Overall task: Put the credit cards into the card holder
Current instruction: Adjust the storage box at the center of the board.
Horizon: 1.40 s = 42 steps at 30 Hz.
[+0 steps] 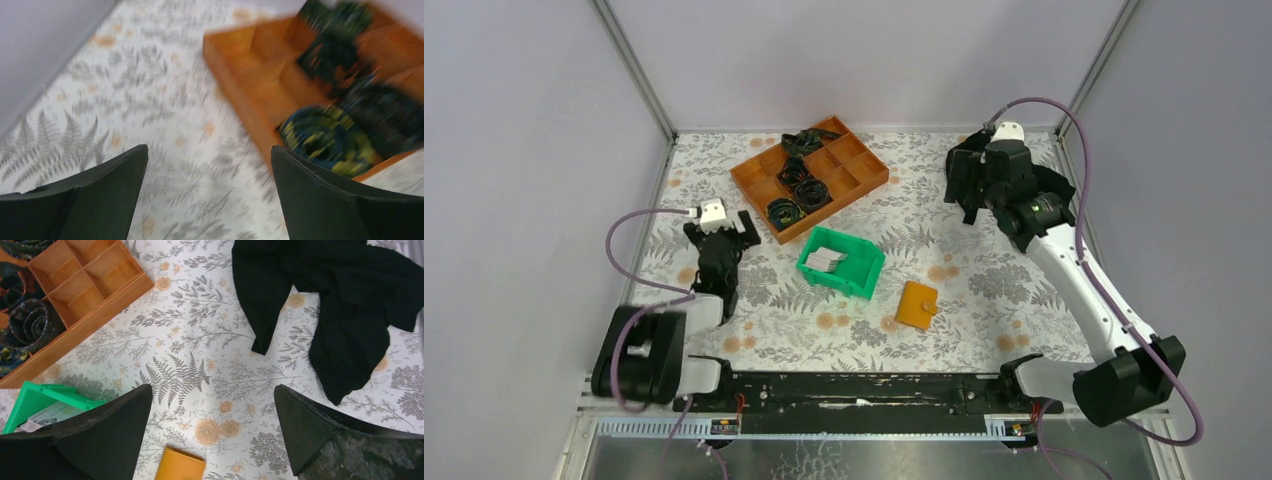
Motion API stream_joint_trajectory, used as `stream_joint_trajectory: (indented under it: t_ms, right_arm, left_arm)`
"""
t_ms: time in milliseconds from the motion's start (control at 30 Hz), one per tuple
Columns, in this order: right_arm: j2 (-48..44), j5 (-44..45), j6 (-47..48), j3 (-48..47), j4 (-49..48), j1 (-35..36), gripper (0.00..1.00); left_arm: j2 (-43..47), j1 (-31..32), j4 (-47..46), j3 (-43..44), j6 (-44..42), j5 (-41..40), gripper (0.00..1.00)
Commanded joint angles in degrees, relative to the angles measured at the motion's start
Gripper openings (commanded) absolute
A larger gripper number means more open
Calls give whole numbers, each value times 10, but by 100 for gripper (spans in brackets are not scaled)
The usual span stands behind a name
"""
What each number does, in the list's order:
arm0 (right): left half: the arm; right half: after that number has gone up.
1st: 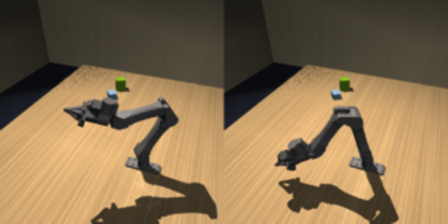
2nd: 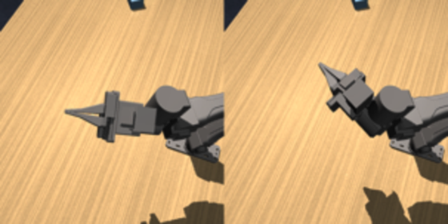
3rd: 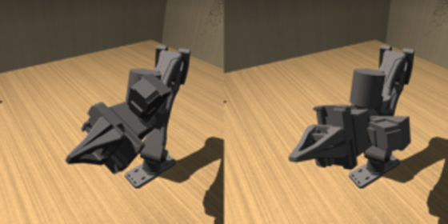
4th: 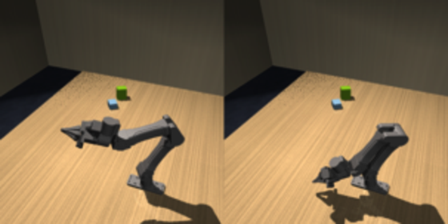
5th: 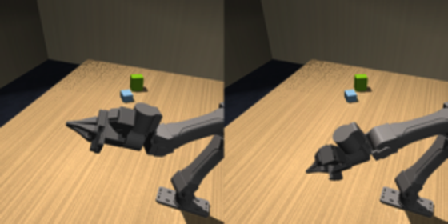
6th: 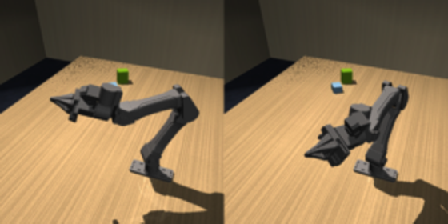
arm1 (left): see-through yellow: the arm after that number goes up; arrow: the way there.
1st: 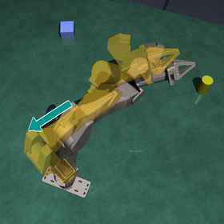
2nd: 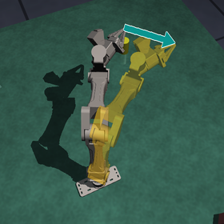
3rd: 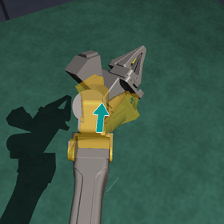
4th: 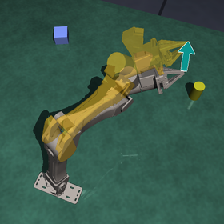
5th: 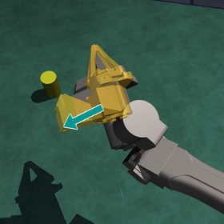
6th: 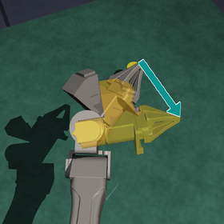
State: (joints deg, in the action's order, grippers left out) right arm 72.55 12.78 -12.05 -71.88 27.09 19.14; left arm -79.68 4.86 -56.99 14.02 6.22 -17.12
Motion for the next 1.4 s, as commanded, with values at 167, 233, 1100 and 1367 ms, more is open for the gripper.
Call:
stream_joint_trajectory:
  t_ms: [167,233,1100,1367]
  right_arm:
    - [-55,-135,-30,97,-151,2,98]
    - [-46,-208,-28,90,-160,2,89]
    - [251,-236,75,-100,-60,227,70]
    - [365,-286,103,-216,-19,229,65]
  left_arm:
    - [250,-1,285,143,222,172,100]
    - [253,-4,361,180,248,205,100]
    - [340,250,764,160,473,12,84]
    - [354,263,751,118,545,20,65]
